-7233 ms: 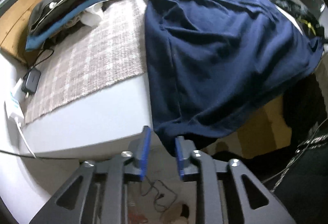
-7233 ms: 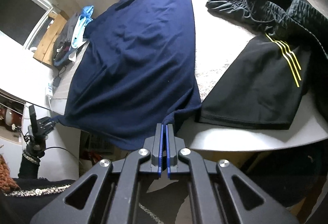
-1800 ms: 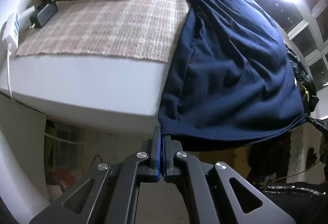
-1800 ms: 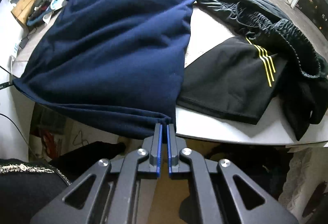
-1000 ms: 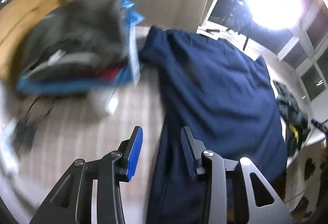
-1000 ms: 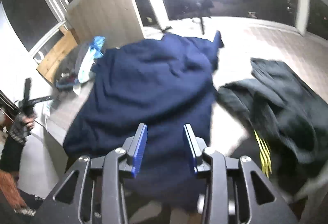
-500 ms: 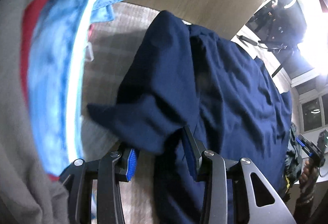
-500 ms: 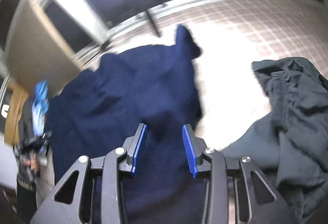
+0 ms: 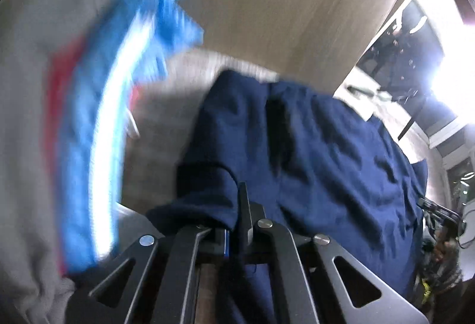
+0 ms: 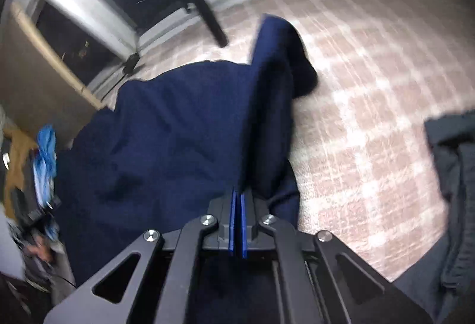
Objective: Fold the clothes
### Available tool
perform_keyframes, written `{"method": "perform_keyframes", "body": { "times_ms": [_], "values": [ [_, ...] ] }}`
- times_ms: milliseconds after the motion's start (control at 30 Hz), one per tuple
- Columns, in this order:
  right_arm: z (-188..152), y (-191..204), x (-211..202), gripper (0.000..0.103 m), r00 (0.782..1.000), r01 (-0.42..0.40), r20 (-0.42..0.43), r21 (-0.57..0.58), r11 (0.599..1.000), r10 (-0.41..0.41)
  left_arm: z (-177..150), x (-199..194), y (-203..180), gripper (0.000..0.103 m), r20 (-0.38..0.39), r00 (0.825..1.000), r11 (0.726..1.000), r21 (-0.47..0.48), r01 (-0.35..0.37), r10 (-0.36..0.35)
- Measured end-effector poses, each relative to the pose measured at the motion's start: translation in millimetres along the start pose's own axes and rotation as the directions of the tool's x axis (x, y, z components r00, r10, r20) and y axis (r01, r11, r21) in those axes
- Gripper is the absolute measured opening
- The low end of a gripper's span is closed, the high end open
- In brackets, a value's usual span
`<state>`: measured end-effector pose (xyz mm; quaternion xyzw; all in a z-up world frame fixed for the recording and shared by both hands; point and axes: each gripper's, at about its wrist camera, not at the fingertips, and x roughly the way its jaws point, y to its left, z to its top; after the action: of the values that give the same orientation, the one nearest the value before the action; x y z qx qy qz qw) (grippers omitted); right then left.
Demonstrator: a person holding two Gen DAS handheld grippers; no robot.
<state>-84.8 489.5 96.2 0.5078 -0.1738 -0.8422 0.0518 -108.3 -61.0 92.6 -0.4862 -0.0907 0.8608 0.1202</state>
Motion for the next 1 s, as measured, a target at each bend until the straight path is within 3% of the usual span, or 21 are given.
{"method": "perform_keyframes", "body": {
  "times_ms": [133, 300, 400, 633, 733, 833, 933, 1000],
  "values": [
    [4.0, -0.7, -33.3, 0.002, 0.987, 0.105, 0.126, -0.048, 0.993, -0.098, 11.4, 1.5, -6.8, 0.003, 0.077, 0.984, 0.981, 0.092, -0.168, 0.161],
    [7.0, 8.4, -7.3, 0.006, 0.974, 0.226, 0.042, -0.12, 0.967, -0.223, 14.7, 33.7, -6.8, 0.009, 0.016, 0.96, 0.949, 0.144, -0.279, 0.28],
    [7.3, 19.4, -0.9, 0.023, 0.97, 0.233, -0.034, -0.171, 0.957, -0.243, 16.8, 23.9, -10.3, 0.02, -0.016, 0.962, 0.948, 0.173, -0.266, 0.273],
    [-6.2, 51.4, -72.9, 0.024, 0.983, 0.182, 0.015, -0.267, 0.946, -0.185, -6.6, -60.9, 1.5, 0.032, -0.062, 0.99, 0.975, 0.19, -0.112, 0.126],
    [-15.0, 93.6, -95.2, 0.024, 0.998, 0.067, 0.023, -0.333, 0.94, -0.063, -52.1, -121.1, 9.3, 0.047, -0.048, 0.998, 0.975, 0.218, -0.035, 0.046],
    [-30.9, 161.5, -90.6, 0.025, 0.997, -0.075, -0.033, -0.451, 0.89, 0.067, -121.3, -166.9, 22.3, 0.049, -0.061, 0.998, 0.975, 0.222, -0.01, 0.024],
    [-52.5, 238.8, -64.0, 0.03, 0.973, -0.23, -0.136, -0.544, 0.807, 0.186, -194.9, -183.2, 35.9, 0.049, -0.124, 0.989, 0.98, 0.192, -0.051, 0.076],
    [-68.8, 292.3, -34.1, 0.03, 0.951, -0.307, -0.213, -0.591, 0.746, 0.223, -241.1, -186.0, 45.0, 0.049, -0.178, 0.975, 0.983, 0.148, -0.108, 0.133]
  ]
}}
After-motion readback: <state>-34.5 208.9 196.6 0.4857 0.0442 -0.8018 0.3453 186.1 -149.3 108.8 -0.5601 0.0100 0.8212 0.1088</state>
